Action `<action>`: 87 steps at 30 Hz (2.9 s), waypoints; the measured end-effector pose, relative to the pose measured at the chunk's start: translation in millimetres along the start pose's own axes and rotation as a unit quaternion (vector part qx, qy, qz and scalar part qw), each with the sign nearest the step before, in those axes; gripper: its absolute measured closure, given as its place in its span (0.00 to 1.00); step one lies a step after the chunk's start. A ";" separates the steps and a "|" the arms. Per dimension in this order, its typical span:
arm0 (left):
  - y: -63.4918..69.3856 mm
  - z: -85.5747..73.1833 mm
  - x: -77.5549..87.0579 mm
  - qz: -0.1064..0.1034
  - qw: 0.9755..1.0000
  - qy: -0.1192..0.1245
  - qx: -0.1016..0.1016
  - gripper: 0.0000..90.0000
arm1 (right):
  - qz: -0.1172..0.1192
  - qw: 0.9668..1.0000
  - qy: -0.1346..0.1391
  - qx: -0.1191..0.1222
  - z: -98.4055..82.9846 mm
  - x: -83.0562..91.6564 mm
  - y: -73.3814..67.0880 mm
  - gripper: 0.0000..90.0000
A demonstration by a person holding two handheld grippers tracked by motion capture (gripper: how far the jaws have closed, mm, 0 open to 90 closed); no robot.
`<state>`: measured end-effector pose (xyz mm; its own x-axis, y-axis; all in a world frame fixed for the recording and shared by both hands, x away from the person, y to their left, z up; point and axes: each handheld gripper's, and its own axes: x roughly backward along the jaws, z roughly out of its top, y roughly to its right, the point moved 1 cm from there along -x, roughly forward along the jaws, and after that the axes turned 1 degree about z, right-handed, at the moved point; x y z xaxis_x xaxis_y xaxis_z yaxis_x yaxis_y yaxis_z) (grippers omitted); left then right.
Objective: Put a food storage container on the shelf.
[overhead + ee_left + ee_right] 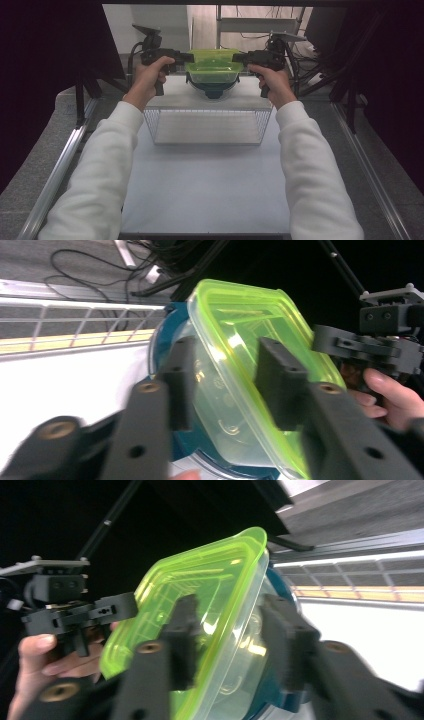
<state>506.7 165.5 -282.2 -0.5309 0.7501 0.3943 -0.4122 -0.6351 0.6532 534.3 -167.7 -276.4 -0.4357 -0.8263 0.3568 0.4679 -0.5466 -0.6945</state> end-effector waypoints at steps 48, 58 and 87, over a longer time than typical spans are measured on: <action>16.1 -170.0 86.4 0.058 0.971 0.032 -0.231 0.26 | -0.065 0.953 0.005 0.296 -141.1 120.3 -8.5 0.24; 5.9 -235.7 87.8 0.092 0.963 0.012 -0.253 0.22 | -0.070 0.957 -0.018 0.281 -201.5 130.6 10.0 0.24; -33.6 -321.1 63.4 0.139 0.961 -0.068 -0.228 0.18 | -0.123 0.957 -0.073 0.251 -285.3 128.4 69.1 0.23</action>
<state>249.2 175.3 -486.7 -0.5788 0.5372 0.6135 -0.5668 -0.8059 0.1710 291.2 -272.8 -456.8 -0.4852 -0.6551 0.5792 0.6921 -0.6925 -0.2035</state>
